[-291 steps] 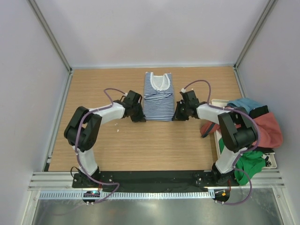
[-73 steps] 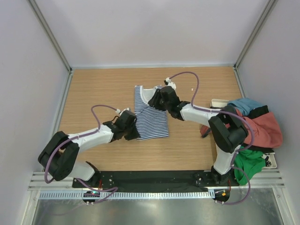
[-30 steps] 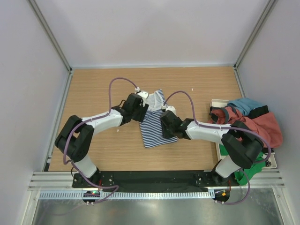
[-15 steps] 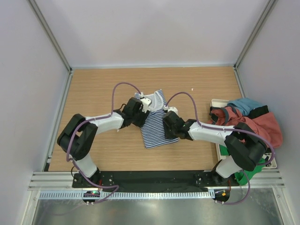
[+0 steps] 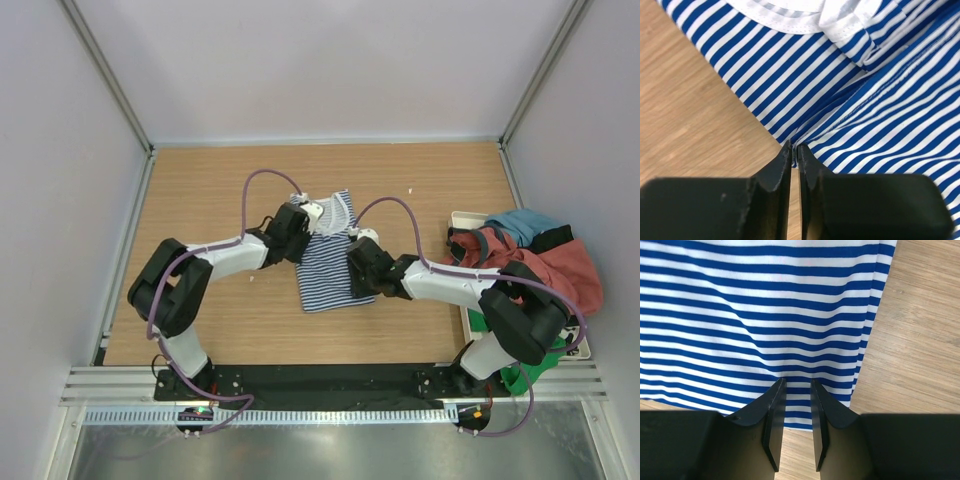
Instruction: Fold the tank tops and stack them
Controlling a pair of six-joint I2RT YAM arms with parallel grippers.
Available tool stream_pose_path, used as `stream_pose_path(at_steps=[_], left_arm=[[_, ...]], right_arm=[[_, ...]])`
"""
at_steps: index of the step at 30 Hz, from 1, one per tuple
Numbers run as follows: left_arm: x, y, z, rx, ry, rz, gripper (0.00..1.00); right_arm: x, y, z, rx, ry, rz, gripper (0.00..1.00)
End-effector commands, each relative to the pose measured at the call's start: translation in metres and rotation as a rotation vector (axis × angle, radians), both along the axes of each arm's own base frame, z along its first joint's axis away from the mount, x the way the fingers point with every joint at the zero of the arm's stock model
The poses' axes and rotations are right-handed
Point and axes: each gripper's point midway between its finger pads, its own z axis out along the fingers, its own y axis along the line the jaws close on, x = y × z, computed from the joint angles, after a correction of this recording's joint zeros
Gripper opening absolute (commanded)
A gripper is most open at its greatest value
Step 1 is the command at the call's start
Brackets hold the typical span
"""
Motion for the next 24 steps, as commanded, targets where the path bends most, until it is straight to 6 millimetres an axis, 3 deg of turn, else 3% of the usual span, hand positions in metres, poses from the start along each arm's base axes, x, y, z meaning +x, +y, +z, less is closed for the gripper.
stream_pose_path(at_steps=[1,9,13,18,24], left_arm=[[0.022,0.003,0.015,0.034,-0.058,0.039,0.09],[0.03,0.007,0.025,0.072,-0.092,0.034,0.07],[0.037,0.017,0.029,0.13,-0.121,0.063,0.31],[0.057,0.036,0.045,0.151,-0.177,0.214,0.36],[0.074,0.057,0.084,0.155,-0.281,0.399,0.51]], right_arm=[[0.0,-0.001,-0.001,0.003,-0.003,0.007,0.32],[-0.003,-0.005,-0.015,-0.032,0.024,0.001,0.28],[-0.002,-0.008,-0.017,-0.043,0.027,-0.009,0.27],[-0.003,-0.005,-0.018,-0.033,0.035,-0.01,0.27],[-0.004,-0.002,-0.02,-0.016,0.044,-0.014,0.27]])
